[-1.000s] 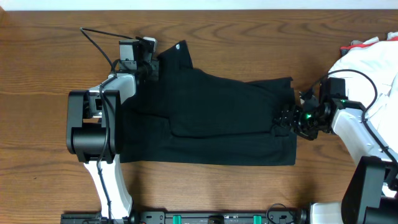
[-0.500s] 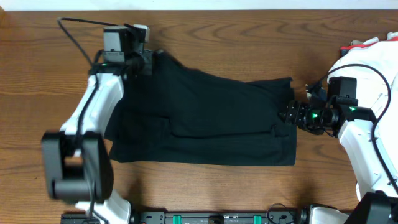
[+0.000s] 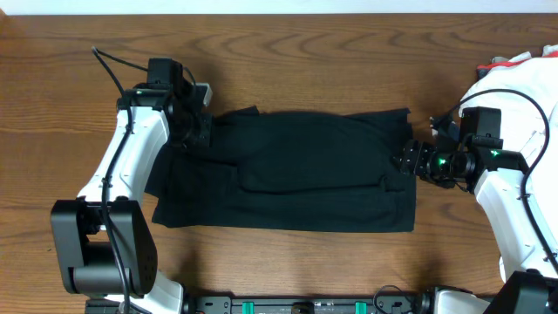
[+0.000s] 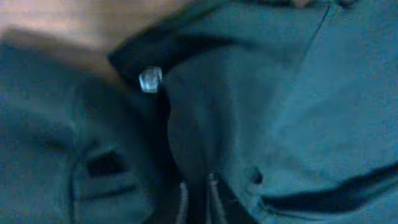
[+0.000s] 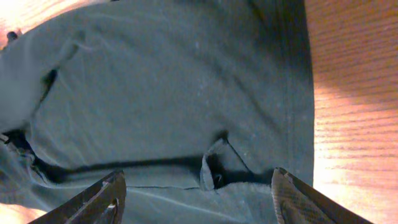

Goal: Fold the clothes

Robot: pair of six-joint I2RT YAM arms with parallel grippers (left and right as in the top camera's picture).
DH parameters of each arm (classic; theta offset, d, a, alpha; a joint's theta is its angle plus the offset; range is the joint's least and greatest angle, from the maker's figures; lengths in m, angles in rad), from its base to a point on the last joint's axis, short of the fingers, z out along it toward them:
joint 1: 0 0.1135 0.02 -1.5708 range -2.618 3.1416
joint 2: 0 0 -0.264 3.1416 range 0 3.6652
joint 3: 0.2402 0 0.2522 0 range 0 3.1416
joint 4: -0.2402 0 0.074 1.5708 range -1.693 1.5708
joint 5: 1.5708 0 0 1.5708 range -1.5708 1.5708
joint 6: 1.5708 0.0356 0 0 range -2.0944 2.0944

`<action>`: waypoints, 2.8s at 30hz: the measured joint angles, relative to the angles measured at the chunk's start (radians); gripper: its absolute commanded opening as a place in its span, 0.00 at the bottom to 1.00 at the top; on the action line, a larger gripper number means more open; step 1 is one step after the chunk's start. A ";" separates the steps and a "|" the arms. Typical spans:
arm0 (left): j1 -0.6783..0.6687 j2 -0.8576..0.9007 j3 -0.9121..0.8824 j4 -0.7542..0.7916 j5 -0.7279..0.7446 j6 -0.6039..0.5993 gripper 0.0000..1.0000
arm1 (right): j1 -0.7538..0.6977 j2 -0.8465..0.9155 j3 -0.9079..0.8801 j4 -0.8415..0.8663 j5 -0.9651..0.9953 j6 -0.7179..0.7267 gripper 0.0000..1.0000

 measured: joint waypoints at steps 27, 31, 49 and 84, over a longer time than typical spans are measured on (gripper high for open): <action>-0.079 0.271 -0.003 0.506 0.001 0.075 0.45 | 0.000 0.000 0.000 0.034 0.000 0.000 0.76; -0.078 0.273 -0.003 0.553 0.000 0.077 0.26 | 0.000 0.000 0.000 0.027 0.000 0.000 0.75; -0.078 0.275 -0.003 0.501 0.002 0.108 0.51 | 0.000 0.000 0.000 0.023 0.000 0.000 0.75; -0.082 0.033 0.109 0.393 0.005 0.107 0.36 | 0.000 0.000 0.000 0.019 0.000 0.000 0.75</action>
